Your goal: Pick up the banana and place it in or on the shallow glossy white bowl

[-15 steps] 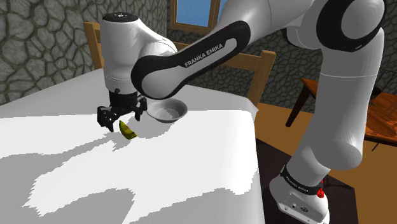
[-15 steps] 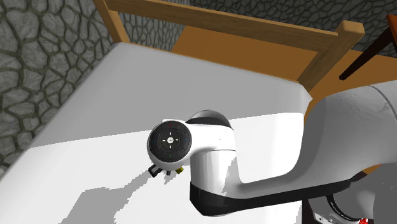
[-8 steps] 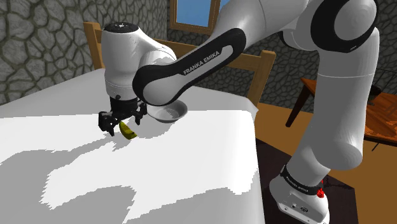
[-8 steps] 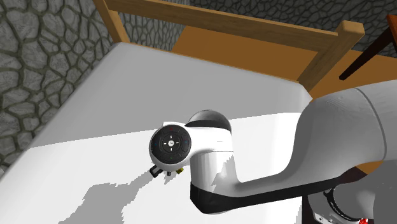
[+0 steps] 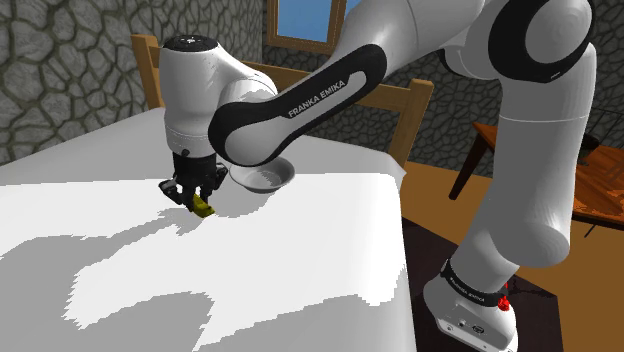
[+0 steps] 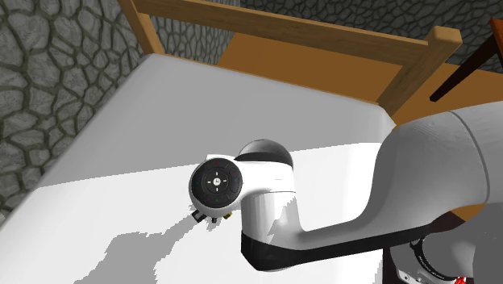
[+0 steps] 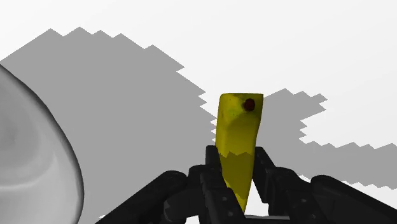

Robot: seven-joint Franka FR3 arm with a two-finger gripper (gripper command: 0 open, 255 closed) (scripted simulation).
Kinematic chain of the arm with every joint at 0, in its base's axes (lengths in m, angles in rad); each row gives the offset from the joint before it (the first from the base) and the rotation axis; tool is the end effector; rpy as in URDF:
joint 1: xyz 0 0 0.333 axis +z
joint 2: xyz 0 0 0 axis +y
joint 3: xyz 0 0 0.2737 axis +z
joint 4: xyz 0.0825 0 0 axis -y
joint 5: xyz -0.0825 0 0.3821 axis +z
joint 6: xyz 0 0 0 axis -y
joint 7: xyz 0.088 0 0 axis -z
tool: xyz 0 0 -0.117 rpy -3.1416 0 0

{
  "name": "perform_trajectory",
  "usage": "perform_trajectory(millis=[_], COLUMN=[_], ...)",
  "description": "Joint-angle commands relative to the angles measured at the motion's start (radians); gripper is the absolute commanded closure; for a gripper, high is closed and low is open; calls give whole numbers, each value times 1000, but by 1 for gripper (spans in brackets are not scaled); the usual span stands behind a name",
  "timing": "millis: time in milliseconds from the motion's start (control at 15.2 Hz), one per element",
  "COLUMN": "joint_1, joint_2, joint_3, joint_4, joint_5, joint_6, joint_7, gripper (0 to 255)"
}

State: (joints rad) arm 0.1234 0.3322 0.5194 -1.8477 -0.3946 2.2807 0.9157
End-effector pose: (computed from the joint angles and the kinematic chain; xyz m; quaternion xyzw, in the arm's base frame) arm 0.5194 0.3551 0.3323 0.9932 -0.0364 0.1105 0.0010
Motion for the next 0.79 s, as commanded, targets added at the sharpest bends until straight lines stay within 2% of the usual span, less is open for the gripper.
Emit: perform_trajectory(millis=[0,264,726], joint_1=[0,0,-10], joint_2=[0,0,-40], joint_3=[0,0,16], joint_4=[0,0,43], joint_5=[0,0,40], joint_6=[0,0,-75], joint_7=[0,0,-34], gripper=[255,255,255])
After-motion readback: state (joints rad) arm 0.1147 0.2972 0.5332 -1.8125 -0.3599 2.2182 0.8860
